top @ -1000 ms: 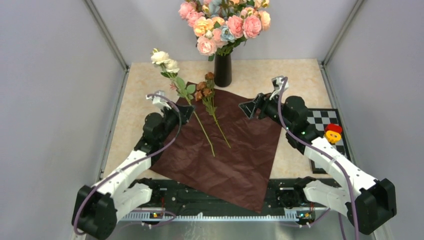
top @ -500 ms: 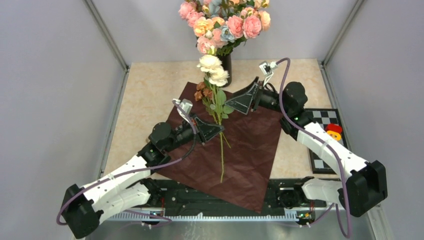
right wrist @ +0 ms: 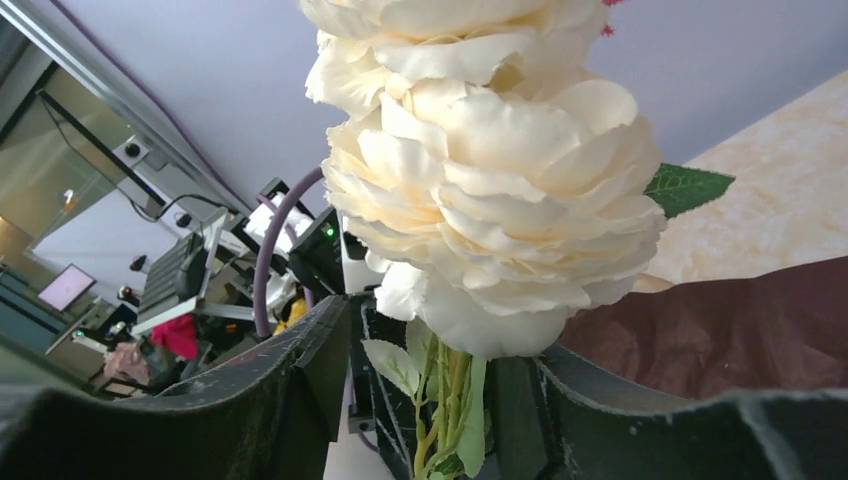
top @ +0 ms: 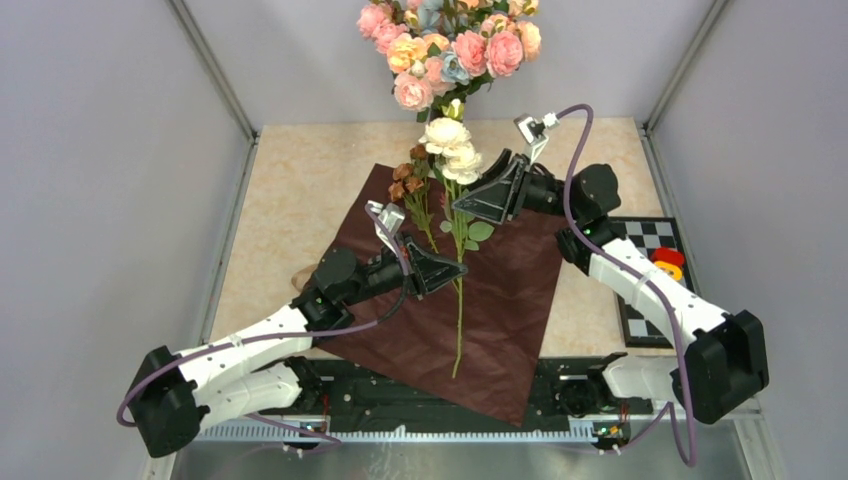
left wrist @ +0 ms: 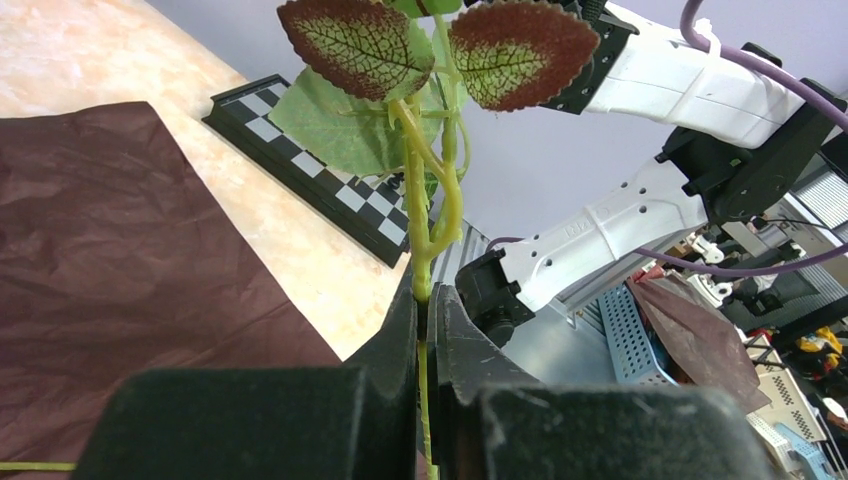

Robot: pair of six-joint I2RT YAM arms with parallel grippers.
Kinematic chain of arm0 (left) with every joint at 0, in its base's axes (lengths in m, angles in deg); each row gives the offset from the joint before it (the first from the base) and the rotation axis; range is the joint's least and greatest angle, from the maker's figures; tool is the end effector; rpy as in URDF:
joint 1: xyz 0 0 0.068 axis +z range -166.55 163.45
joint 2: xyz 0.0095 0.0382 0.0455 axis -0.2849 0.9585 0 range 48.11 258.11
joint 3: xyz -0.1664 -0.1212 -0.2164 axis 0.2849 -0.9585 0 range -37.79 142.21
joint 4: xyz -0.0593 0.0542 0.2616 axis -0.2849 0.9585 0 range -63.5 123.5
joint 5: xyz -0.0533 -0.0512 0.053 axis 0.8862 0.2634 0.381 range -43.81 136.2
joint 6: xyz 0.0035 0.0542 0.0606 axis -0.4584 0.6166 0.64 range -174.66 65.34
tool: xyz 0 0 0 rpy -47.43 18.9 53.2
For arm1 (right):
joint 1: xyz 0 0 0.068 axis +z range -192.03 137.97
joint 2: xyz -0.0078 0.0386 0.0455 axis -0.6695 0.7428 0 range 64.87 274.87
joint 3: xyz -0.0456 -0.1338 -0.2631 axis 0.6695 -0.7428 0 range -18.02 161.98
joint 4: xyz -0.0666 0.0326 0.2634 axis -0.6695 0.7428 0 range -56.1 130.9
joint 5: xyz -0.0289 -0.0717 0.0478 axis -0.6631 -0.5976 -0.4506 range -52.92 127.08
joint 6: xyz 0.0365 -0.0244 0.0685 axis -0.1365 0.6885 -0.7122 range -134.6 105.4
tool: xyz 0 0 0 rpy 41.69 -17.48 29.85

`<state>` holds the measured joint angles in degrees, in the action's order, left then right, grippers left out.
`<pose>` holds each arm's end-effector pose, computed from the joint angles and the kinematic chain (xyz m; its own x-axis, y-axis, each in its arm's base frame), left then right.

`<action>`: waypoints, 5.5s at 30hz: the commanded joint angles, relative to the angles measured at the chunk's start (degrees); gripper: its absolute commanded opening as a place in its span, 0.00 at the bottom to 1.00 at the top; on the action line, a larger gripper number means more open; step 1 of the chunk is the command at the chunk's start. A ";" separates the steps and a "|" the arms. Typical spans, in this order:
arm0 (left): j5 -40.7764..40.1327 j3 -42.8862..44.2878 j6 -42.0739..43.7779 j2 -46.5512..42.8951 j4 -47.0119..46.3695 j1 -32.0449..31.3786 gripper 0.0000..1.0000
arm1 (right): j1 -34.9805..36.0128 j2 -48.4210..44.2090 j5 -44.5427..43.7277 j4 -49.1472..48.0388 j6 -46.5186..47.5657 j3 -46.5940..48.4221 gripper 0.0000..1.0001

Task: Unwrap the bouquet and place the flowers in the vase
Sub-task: Insert the fake flower into the vase.

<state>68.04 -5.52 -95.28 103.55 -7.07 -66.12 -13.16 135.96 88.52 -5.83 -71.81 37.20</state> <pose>0.1442 -0.2096 0.3317 -0.5256 -0.3148 -0.7903 0.7927 0.1561 -0.5894 0.2347 0.1923 0.4234 -0.5876 0.2743 -0.7612 -0.7999 -0.0556 0.5975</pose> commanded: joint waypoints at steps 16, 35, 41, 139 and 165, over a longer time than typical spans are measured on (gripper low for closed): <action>-0.69 3.78 1.86 -0.10 0.15 -0.81 0.00 | 0.76 -0.29 -1.35 -2.45 2.41 0.11 0.01; -7.61 8.80 10.68 -1.23 21.20 0.94 0.99 | 1.28 -12.83 -18.03 21.66 28.25 4.71 0.00; -5.91 14.49 17.42 -3.47 38.99 9.55 0.99 | 1.37 -13.47 -26.92 27.27 38.88 12.12 0.00; -22.12 22.92 28.49 0.24 58.70 50.70 0.99 | 10.39 34.34 -60.79 -41.81 79.91 20.43 0.00; -20.39 22.84 28.40 -0.05 58.70 50.90 0.99 | 9.19 39.03 -60.18 -38.34 78.72 26.39 0.00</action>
<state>46.80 17.48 -67.31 103.93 53.54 -15.52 -2.83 172.46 29.24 -49.08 7.70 61.29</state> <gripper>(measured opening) 0.986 0.025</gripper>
